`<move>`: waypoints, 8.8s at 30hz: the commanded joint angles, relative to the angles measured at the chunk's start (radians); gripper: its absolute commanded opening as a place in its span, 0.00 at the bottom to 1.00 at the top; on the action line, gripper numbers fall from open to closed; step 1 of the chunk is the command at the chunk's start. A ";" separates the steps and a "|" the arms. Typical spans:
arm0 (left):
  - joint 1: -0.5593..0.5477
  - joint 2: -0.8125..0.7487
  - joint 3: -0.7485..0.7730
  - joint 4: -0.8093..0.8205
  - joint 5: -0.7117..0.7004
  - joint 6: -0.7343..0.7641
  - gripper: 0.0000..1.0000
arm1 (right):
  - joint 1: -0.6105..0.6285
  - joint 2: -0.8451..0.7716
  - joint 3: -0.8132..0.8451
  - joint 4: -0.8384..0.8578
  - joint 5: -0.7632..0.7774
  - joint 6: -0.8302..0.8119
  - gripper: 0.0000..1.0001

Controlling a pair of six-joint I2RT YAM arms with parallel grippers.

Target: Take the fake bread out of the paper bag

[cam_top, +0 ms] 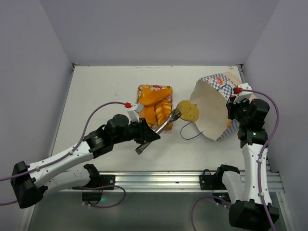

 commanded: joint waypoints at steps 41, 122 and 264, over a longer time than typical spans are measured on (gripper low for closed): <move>0.165 -0.153 -0.246 -0.019 -0.107 -0.244 0.36 | -0.014 -0.007 -0.008 0.050 -0.012 0.013 0.00; -0.114 0.386 -0.009 0.475 0.082 0.221 0.29 | -0.016 0.004 0.073 -0.496 -0.476 -0.682 0.00; -0.157 0.393 0.134 0.216 -0.087 0.377 0.00 | -0.016 -0.019 0.001 -0.088 -0.060 -0.170 0.00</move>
